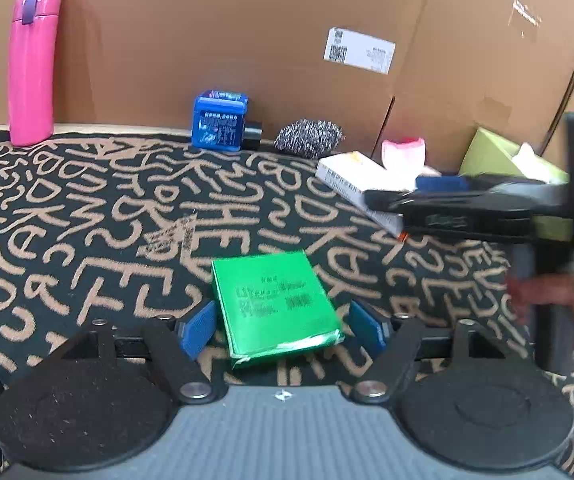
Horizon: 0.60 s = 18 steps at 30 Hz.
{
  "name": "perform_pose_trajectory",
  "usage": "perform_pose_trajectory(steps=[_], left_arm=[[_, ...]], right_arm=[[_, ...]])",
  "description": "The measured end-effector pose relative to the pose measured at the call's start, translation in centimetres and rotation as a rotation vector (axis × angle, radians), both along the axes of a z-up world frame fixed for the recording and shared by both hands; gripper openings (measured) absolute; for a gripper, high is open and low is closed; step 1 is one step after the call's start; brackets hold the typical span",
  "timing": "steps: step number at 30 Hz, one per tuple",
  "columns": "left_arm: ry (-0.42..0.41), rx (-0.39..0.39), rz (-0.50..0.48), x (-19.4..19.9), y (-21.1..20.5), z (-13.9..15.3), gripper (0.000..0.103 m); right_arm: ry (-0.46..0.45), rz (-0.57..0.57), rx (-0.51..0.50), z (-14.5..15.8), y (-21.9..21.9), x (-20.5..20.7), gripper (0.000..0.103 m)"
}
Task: Organize objects
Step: 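Grasp the orange-white box with the right tool while the left tool holds the green box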
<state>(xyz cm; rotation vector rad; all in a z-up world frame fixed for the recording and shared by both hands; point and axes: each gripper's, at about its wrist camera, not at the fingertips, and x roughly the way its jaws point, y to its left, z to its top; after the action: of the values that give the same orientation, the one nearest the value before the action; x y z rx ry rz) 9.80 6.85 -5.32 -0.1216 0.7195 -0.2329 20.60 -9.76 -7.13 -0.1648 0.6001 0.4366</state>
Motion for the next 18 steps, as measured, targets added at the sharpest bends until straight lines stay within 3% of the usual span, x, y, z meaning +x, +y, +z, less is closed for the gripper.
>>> perform_pose_trajectory(steps=[3,5,6,7,8,13,18], left_arm=[[-0.002,0.032,0.002,0.8,-0.4,-0.2,0.08],[0.013,0.056,0.003,1.3,-0.7,-0.6,0.08],[-0.008,0.071,0.001,1.2,-0.8,-0.7,0.08],[-0.01,0.084,-0.001,1.2,-0.9,-0.8,0.08],[-0.017,0.094,-0.008,1.0,-1.0,-0.8,0.08],[-0.014,0.107,-0.041,0.3,-1.2,-0.7,0.074],[-0.005,0.108,-0.114,-1.2,-2.7,-0.5,0.074]], right_arm=[[-0.004,-0.017,-0.036,-1.1,0.2,1.9,0.088],[0.039,-0.015,-0.04,-1.9,0.1,2.5,0.087],[0.052,-0.011,-0.023,-2.2,-0.1,2.5,0.08],[0.055,-0.019,-0.005,-2.1,-0.4,2.1,0.066],[0.057,-0.03,0.008,-1.8,-0.6,1.5,0.066],[0.076,-0.053,-0.023,-1.4,-1.5,-4.0,0.066],[0.109,-0.125,0.033,-0.9,-5.0,-12.3,0.066]])
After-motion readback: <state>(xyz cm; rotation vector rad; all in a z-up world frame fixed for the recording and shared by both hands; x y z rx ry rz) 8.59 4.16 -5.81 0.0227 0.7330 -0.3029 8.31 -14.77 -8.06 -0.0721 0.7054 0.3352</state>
